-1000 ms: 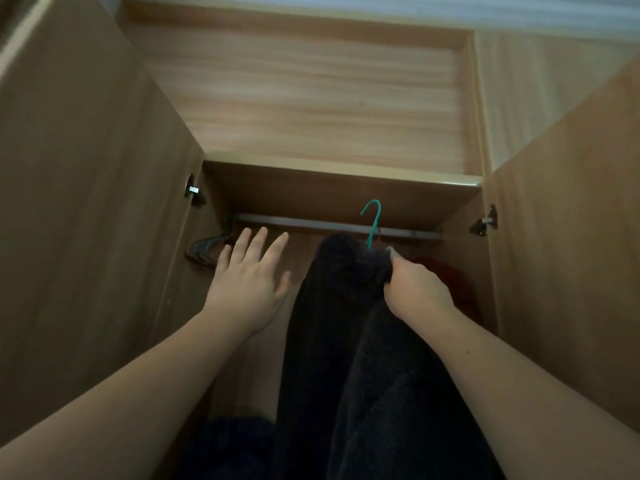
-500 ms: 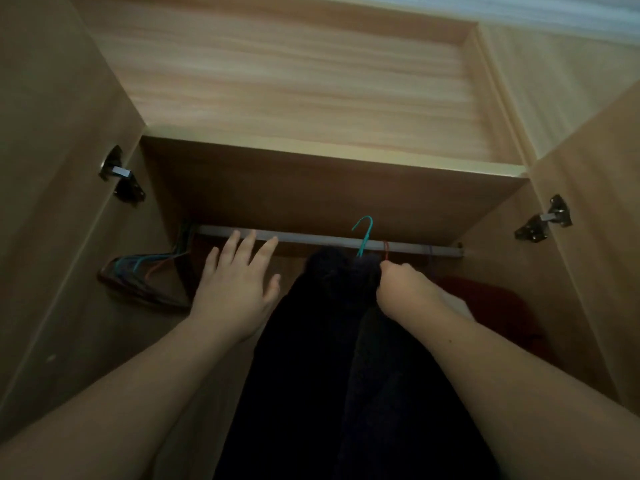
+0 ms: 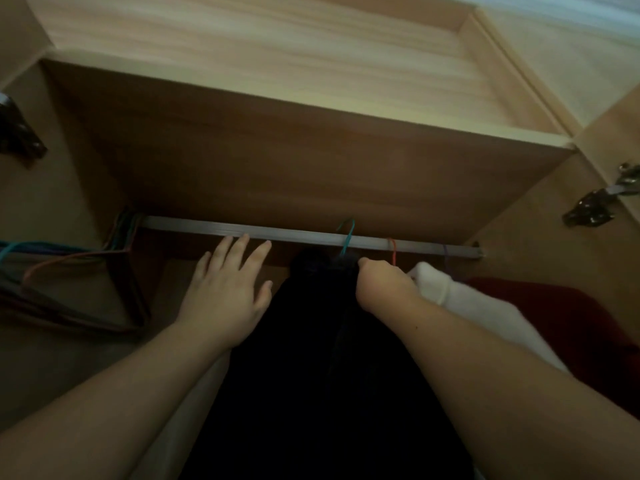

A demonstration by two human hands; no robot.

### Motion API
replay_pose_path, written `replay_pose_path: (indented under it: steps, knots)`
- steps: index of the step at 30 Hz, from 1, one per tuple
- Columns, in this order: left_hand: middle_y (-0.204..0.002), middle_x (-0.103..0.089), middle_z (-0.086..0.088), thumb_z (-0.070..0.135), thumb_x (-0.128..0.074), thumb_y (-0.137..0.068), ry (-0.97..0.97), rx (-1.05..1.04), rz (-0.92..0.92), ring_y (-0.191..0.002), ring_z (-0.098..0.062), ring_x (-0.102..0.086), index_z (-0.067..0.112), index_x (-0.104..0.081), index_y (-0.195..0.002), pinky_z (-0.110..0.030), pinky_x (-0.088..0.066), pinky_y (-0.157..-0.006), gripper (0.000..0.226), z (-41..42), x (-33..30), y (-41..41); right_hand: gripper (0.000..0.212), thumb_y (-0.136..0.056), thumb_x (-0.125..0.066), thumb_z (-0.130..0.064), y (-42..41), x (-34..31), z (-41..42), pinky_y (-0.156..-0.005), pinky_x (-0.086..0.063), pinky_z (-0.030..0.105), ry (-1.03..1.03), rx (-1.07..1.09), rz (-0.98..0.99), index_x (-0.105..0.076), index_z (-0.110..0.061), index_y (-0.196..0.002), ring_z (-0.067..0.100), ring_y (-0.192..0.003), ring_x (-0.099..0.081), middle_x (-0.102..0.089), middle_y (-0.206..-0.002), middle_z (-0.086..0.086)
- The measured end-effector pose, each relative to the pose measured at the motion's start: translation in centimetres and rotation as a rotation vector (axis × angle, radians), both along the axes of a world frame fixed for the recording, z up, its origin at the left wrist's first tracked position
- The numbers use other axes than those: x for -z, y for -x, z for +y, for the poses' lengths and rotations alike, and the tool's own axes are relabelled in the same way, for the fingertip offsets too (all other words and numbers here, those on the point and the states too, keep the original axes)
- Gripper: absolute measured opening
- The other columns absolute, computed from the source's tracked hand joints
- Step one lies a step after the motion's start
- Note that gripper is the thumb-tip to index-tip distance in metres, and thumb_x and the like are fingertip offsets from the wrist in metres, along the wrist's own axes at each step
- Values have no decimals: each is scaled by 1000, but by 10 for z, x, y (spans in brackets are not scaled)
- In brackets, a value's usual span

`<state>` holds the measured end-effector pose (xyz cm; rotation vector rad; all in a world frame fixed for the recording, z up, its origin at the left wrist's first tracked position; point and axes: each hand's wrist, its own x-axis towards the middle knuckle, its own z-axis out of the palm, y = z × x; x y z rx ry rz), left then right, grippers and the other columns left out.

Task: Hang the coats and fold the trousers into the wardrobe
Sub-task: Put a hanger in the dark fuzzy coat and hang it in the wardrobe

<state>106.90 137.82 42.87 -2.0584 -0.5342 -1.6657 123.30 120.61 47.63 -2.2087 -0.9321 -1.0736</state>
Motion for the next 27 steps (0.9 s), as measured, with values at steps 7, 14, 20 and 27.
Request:
replay_pose_path:
  steps: [7,14,20,27]
  knots:
    - [-166,-7,1,51,-35,-99,-14,27,-28,-153,-22,2,39,-8,-156,-47,-12,-123,64,11,-1,-27,43,-96,-47,-7,-31,-4,15,-79,-49,42,66,5,-12,-48,-19,-137,35,-113,-61,-61,-127,12]
    - [-166,-4,4,52,-37,-99,7,121,26,-153,-18,7,43,-8,-155,-48,-13,-122,64,6,14,-44,34,-97,-49,-12,-29,2,11,-72,-47,41,162,0,-35,-58,-18,-130,33,-106,-63,-64,-121,11]
    - [-166,-10,1,51,-40,-97,3,167,-9,-153,-21,3,41,-13,-155,-48,-16,-122,65,-17,23,-35,53,-98,-53,-49,-6,13,0,-69,-42,40,156,124,-119,-44,-14,-136,35,-103,-62,-63,-116,11]
    - [-166,-7,5,50,-39,-99,63,309,91,-152,-18,4,42,-6,-155,-45,-13,-121,65,-59,52,-39,70,-98,-35,-63,2,64,-41,-87,-51,43,89,156,-147,-13,-34,-158,31,-125,-53,-39,-154,7]
